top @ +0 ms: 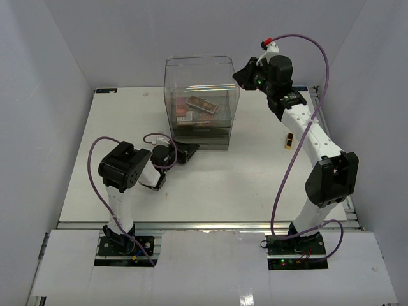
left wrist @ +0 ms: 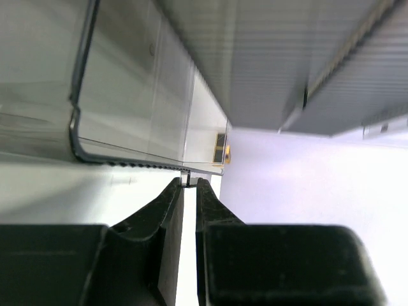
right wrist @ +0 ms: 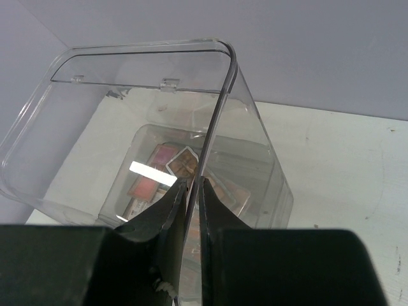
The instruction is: Organize the makeup
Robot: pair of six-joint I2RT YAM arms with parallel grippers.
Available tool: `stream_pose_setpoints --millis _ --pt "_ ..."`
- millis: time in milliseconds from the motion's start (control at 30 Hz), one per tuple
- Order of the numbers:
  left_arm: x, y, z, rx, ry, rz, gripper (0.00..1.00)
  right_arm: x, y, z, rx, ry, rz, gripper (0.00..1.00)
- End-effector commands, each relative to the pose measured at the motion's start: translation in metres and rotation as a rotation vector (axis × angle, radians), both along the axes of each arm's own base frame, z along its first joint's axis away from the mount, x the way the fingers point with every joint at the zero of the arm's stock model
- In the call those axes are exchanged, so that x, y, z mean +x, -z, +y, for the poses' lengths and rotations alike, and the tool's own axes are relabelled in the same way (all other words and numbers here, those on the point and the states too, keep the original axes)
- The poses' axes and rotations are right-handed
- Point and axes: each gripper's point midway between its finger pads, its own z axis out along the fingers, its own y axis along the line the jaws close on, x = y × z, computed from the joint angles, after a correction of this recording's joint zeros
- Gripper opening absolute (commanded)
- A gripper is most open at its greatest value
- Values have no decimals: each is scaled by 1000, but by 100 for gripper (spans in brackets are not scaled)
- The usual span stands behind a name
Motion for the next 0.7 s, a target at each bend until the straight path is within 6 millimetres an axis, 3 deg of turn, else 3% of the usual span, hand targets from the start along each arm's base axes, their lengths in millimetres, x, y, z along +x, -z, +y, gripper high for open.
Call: stream_pose_setpoints --millis 0,167,367,400,467,533,667 --pt "-20 -11 4 1 19 -28 8 -10 48 9 -39 -44 137 8" --pt "-50 -9 -2 -5 65 -12 8 -6 50 7 -39 -29 132 8" --pt "-68 -1 -4 -28 77 18 9 -5 53 6 -54 -23 125 8" --pt "-68 -1 -5 -31 81 19 12 -5 53 6 -59 -27 119 12" --pt "-68 -3 -6 -40 85 14 20 -6 51 6 -71 -38 106 30" --pt "-66 -4 -6 -38 82 13 36 -12 44 5 -98 -65 69 49" --pt "-66 -11 -6 -18 87 -8 50 -26 29 -4 -169 -80 -9 77"
